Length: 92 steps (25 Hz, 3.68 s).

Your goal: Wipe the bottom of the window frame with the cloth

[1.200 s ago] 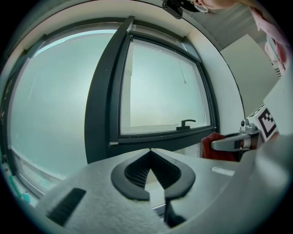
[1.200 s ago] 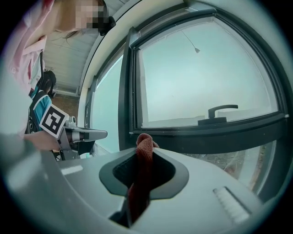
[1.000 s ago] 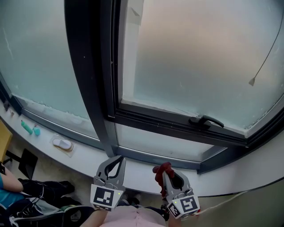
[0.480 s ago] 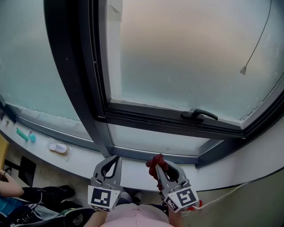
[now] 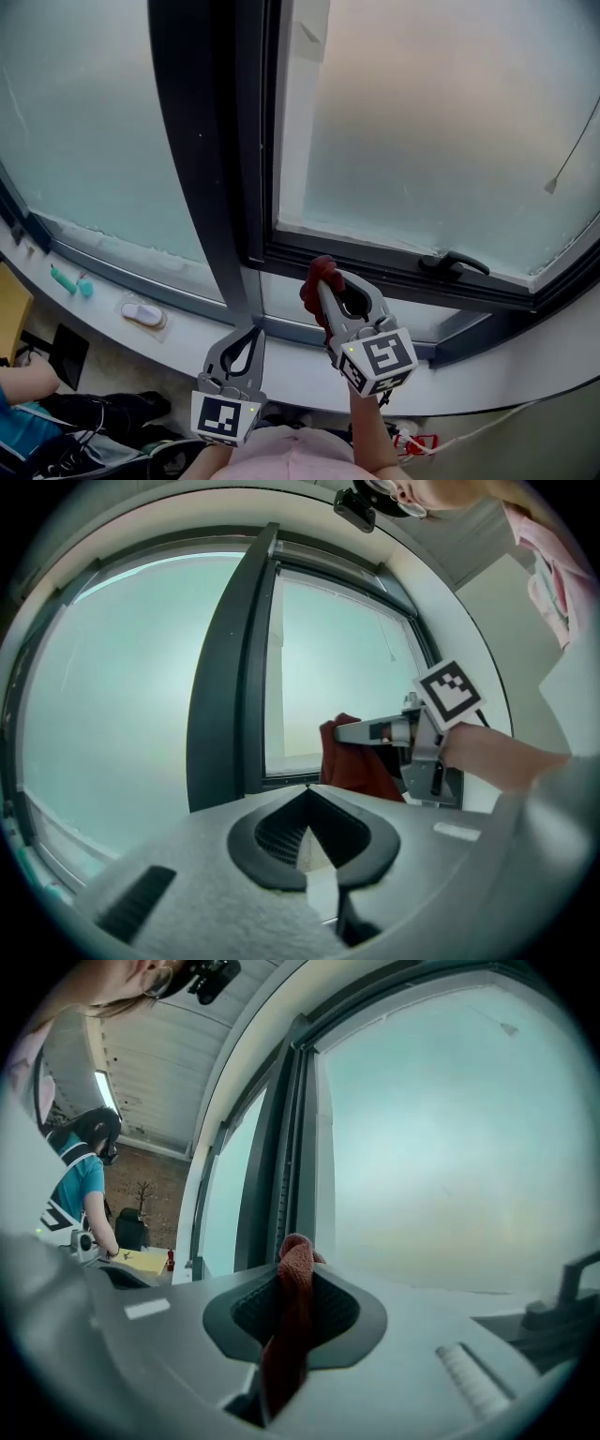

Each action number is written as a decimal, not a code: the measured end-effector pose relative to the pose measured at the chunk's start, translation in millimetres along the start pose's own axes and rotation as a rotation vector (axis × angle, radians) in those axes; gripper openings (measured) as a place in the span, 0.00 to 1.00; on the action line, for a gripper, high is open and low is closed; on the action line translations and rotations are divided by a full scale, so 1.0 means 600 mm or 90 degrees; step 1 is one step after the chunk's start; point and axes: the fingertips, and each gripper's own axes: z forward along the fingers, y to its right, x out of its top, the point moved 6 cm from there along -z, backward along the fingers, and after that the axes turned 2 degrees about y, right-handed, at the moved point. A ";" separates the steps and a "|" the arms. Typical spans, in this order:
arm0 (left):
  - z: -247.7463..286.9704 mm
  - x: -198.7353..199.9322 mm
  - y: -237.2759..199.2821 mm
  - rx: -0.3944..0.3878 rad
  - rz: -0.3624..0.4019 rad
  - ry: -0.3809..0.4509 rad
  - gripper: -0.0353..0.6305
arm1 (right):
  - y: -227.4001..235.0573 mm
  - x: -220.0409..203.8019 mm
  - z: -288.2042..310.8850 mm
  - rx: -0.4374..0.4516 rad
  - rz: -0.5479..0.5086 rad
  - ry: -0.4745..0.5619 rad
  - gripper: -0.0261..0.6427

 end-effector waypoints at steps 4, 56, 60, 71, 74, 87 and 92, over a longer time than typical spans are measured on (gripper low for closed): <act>0.001 -0.004 -0.027 -0.001 -0.003 0.006 0.05 | 0.002 0.003 0.087 0.014 0.000 -0.040 0.11; 0.072 -0.002 -0.042 -0.068 -0.020 0.013 0.05 | 0.088 -0.056 0.176 -0.061 -0.102 -0.336 0.11; 0.066 -0.016 -0.044 -0.078 -0.013 -0.035 0.05 | 0.097 -0.057 0.170 -0.075 -0.095 -0.328 0.11; 0.069 -0.005 -0.016 -0.078 -0.013 -0.027 0.05 | 0.108 -0.056 0.152 -0.060 -0.098 -0.314 0.11; 0.076 -0.005 -0.005 -0.079 -0.013 -0.028 0.05 | 0.115 -0.058 0.145 -0.056 -0.085 -0.309 0.11; 0.105 -0.008 0.037 -0.099 -0.014 -0.034 0.05 | 0.150 -0.060 0.110 -0.061 -0.068 -0.298 0.11; 0.109 -0.007 0.048 -0.109 -0.012 -0.039 0.05 | 0.153 -0.061 0.106 -0.060 -0.068 -0.295 0.11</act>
